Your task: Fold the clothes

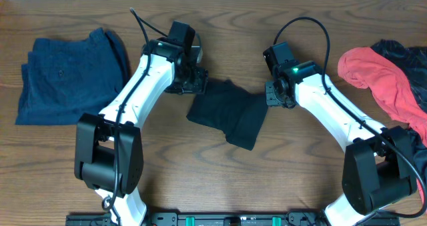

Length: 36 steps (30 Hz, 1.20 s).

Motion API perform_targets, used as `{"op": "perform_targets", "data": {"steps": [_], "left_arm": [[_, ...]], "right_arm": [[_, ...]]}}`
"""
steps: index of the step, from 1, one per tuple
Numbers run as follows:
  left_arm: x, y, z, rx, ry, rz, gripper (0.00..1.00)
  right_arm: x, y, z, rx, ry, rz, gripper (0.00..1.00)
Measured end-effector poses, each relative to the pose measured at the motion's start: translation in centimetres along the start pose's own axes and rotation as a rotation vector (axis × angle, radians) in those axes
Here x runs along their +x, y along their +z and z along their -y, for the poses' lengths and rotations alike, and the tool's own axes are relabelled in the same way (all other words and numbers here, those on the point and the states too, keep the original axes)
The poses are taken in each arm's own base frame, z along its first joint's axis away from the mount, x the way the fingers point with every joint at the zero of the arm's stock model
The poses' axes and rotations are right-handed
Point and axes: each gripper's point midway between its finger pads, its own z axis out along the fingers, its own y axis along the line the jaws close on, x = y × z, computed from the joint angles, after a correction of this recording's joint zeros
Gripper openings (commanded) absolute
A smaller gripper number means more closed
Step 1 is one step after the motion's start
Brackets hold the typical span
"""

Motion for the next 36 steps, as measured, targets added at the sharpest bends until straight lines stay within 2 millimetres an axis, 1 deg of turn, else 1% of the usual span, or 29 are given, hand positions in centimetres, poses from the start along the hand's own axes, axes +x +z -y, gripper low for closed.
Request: {"op": "perform_targets", "data": {"steps": [5, 11, 14, 17, 19, 21, 23, 30, 36], "left_arm": [[0.0, 0.0, -0.1, -0.005, 0.001, 0.001, 0.65], [-0.3, 0.2, -0.1, -0.008, 0.003, 0.011, 0.65], [-0.5, 1.1, -0.3, -0.011, 0.001, 0.003, 0.64], [-0.1, 2.5, -0.7, -0.018, -0.006, -0.03, 0.65], [0.2, 3.6, -1.0, -0.024, -0.012, -0.058, 0.64], [0.5, 4.4, -1.3, -0.028, -0.017, -0.08, 0.64], [0.7, 4.9, -1.4, -0.031, -0.02, -0.093, 0.65], [0.6, 5.0, -1.4, -0.031, -0.019, -0.092, 0.65], [0.6, 5.0, -1.4, -0.031, -0.019, -0.092, 0.65]], "right_arm": [[0.6, -0.3, -1.3, -0.079, -0.009, -0.029, 0.38], [0.6, -2.9, -2.7, -0.195, -0.007, -0.011, 0.43], [1.5, -3.6, -3.3, -0.243, -0.01, -0.042, 0.45], [2.9, -3.8, -3.6, -0.271, -0.012, -0.108, 0.47], [3.7, -3.9, -3.6, -0.276, -0.013, -0.139, 0.52], [4.2, -4.0, -3.7, -0.282, -0.013, -0.161, 0.54], [4.3, -4.1, -3.9, -0.299, -0.016, -0.17, 0.54], [4.5, -4.5, -5.0, -0.363, -0.035, -0.182, 0.55], [4.8, -4.6, -6.3, -0.441, -0.078, -0.18, 0.55]]}}
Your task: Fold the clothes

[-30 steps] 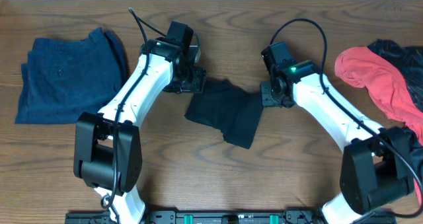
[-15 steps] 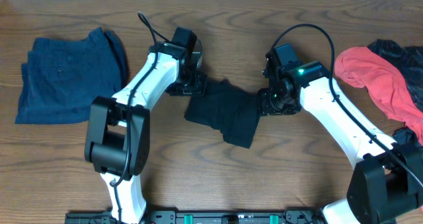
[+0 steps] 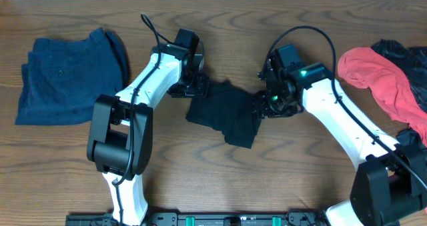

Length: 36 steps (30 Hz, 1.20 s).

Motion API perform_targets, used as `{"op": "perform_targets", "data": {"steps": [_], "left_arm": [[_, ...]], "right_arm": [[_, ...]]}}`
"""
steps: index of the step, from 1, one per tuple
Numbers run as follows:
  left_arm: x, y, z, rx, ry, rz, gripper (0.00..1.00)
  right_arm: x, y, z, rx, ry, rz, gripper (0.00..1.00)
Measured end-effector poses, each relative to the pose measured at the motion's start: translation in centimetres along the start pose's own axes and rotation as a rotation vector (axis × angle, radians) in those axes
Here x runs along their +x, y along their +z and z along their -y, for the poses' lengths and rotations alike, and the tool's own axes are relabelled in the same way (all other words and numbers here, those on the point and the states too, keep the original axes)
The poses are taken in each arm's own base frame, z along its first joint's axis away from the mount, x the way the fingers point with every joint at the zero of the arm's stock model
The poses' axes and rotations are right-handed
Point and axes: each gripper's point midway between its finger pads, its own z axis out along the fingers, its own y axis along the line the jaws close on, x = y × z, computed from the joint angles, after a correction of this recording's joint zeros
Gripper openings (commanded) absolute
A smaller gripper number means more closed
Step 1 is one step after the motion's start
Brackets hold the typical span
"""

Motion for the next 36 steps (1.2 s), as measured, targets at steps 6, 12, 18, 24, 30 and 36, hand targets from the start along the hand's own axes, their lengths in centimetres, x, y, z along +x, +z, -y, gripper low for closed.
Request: {"op": "perform_targets", "data": {"steps": [6, 12, 18, 24, 30, 36], "left_arm": [[0.0, 0.0, 0.0, 0.0, 0.0, 0.0, 0.64], [0.0, 0.0, 0.0, 0.0, 0.0, 0.0, 0.65], [0.0, 0.0, 0.0, 0.0, 0.0, 0.0, 0.64], [0.0, 0.0, 0.0, 0.0, 0.0, 0.0, 0.64], [0.0, 0.0, 0.0, 0.0, 0.0, 0.0, 0.65], [0.0, 0.0, 0.0, 0.0, 0.0, -0.001, 0.64]], "right_arm": [[1.2, 0.7, -0.6, -0.025, -0.029, -0.037, 0.55], [2.2, 0.6, -2.5, -0.135, -0.079, -0.083, 0.56], [2.6, 0.3, -3.8, -0.214, -0.095, -0.102, 0.59], [2.5, 0.3, -3.6, -0.206, -0.097, -0.098, 0.59], [1.8, 0.8, -2.1, -0.115, -0.096, -0.061, 0.58], [0.0, 2.6, -1.0, -0.078, -0.091, 0.03, 0.05]]}}
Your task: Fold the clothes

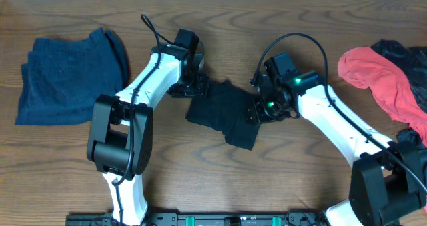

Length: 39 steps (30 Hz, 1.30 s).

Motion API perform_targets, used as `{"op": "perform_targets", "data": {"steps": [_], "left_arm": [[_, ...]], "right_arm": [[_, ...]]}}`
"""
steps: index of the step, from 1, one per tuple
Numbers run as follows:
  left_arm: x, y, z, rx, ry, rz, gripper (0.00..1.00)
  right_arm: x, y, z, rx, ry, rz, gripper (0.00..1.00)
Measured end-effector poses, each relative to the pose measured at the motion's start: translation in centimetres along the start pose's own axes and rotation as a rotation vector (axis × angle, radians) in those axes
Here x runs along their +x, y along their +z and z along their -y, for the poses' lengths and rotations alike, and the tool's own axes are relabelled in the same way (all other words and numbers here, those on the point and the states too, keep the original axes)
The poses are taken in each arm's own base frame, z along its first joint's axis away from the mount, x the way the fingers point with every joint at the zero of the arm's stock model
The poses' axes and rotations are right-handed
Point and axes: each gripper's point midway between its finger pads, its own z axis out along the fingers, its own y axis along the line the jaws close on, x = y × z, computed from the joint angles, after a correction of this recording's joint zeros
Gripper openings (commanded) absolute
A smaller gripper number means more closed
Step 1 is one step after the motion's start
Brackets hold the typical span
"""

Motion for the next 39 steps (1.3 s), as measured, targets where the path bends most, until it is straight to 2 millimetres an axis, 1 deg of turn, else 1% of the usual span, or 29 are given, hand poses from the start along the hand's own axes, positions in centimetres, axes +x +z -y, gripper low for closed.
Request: {"op": "perform_targets", "data": {"steps": [1, 2, 3, 6, 9, 11, 14, 16, 22, 27, 29, 30, 31, 32, 33, 37, 39], "left_arm": [[0.0, 0.0, 0.0, 0.0, 0.0, 0.0, 0.63], [0.0, 0.0, 0.0, 0.0, 0.0, -0.001, 0.6], [0.1, 0.0, 0.0, 0.0, -0.003, -0.003, 0.59], [0.1, 0.1, 0.0, 0.001, -0.001, -0.002, 0.58], [0.3, 0.9, -0.2, 0.006, 0.0, 0.003, 0.59], [0.7, 1.7, -0.3, 0.015, 0.001, 0.006, 0.58], [0.8, 1.9, -0.2, 0.034, 0.004, 0.032, 0.57], [0.9, 2.0, -0.2, 0.039, 0.003, 0.04, 0.55], [1.5, 2.0, -0.2, 0.046, -0.017, 0.022, 0.54], [3.3, 1.9, -0.3, 0.042, -0.088, -0.05, 0.54], [4.3, 1.8, -0.4, 0.035, -0.152, -0.092, 0.54], [4.9, 1.8, -0.3, 0.035, -0.186, -0.118, 0.53], [5.5, 1.7, -0.2, 0.04, -0.222, -0.143, 0.49], [6.1, 1.7, -0.1, 0.045, -0.258, -0.169, 0.41], [6.8, 1.6, 0.1, 0.057, -0.295, -0.2, 0.37], [8.5, 1.3, 0.6, 0.067, -0.367, -0.258, 0.37], [8.6, 1.0, 0.4, 0.053, -0.376, -0.246, 0.38]], "right_arm": [[-0.3, 0.2, 0.1, 0.001, -0.004, 0.012, 0.02], [-0.6, 0.5, 0.4, 0.012, 0.002, 0.031, 0.01], [-0.7, 0.6, 0.8, 0.028, 0.013, 0.041, 0.01], [-1.8, 0.6, 2.4, 0.116, 0.054, 0.096, 0.01], [-2.6, 0.0, 4.6, 0.207, 0.098, 0.14, 0.01], [-2.7, -0.4, 5.9, 0.25, 0.129, 0.148, 0.02], [-2.3, -0.8, 7.3, 0.291, 0.166, 0.142, 0.03], [-2.0, -1.0, 7.8, 0.309, 0.181, 0.132, 0.05], [-1.0, -1.0, 8.3, 0.338, 0.198, 0.098, 0.17], [-0.4, -0.9, 8.1, 0.33, 0.201, 0.068, 0.22], [0.0, -0.9, 8.0, 0.327, 0.196, 0.054, 0.25], [0.0, -0.8, 8.0, 0.327, 0.194, 0.051, 0.26], [0.1, -0.8, 8.0, 0.326, 0.19, 0.048, 0.26], [0.1, -0.8, 7.9, 0.327, 0.187, 0.046, 0.27], [0.2, -0.8, 8.0, 0.33, 0.186, 0.043, 0.27], [0.5, -1.0, 8.6, 0.35, 0.189, 0.034, 0.28], [0.4, -1.2, 8.9, 0.354, 0.199, 0.036, 0.28]]}}
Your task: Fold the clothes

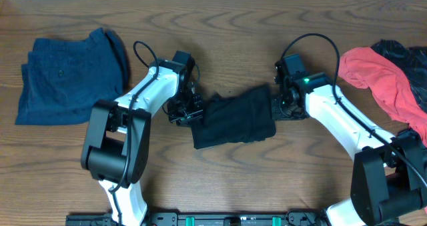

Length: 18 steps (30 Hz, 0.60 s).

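Observation:
A black garment lies in the middle of the table as a rough folded rectangle. My left gripper sits at its left edge and my right gripper at its right edge. The arms hide the fingers of both, so I cannot tell whether they hold the cloth. A folded dark blue garment lies at the far left. A red garment is heaped at the far right over a black one.
The wooden table stretches toward the front edge below the black garment. The heap of unfolded clothes takes up the right edge, and the blue folded piece takes up the left.
The black garment was a skewed diamond; now it lies as a wider rectangle, lower on the table. My left gripper moved down to its left edge, my right gripper moved out to its right edge.
Both grippers were at the upper corners of the skewed black garment. The right gripper then came in over the cloth's right side while the left stayed at the upper left corner. Now the cloth lies squarer, with a gripper at each side.

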Motion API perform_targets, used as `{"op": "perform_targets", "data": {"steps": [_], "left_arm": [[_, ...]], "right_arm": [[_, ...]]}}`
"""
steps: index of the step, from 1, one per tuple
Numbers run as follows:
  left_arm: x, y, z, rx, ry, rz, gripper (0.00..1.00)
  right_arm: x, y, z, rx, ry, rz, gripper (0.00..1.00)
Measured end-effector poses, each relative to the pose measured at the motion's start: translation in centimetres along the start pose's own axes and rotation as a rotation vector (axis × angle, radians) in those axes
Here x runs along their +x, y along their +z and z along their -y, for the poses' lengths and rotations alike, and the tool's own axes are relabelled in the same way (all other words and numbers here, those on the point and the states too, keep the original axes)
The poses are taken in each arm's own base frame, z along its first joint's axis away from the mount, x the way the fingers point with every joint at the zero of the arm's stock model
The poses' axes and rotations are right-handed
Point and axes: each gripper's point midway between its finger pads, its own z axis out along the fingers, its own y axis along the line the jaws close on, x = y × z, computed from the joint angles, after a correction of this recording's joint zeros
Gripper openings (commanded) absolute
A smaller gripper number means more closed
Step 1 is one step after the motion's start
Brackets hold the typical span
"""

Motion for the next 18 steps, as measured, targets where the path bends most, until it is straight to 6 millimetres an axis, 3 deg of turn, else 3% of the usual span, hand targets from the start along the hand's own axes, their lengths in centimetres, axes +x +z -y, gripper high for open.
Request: {"op": "perform_targets", "data": {"steps": [2, 4, 9, 11, 14, 18], "left_arm": [[-0.6, -1.2, -0.3, -0.023, 0.002, 0.077, 0.44], [-1.6, -2.7, -0.2, -0.022, 0.028, 0.166, 0.57], [-5.8, -9.1, 2.4, 0.046, 0.148, 0.51, 0.59], [-6.7, -10.7, 3.2, 0.06, 0.19, 0.59, 0.58], [-7.5, -10.5, 3.2, 0.042, 0.214, 0.607, 0.58], [-7.9, -7.9, 2.7, 0.017, 0.229, 0.542, 0.59]], "right_arm": [[-0.1, 0.0, 0.3, -0.017, 0.004, -0.004, 0.28], [-0.1, -0.1, 0.1, -0.054, -0.007, -0.014, 0.29], [0.7, -0.6, -3.1, -0.246, -0.066, -0.053, 0.28], [1.3, -1.0, -4.7, -0.326, -0.092, -0.075, 0.29], [2.6, -1.3, -6.8, -0.377, -0.146, -0.109, 0.3], [4.2, -1.3, -9.2, -0.388, -0.233, -0.133, 0.32]]}}
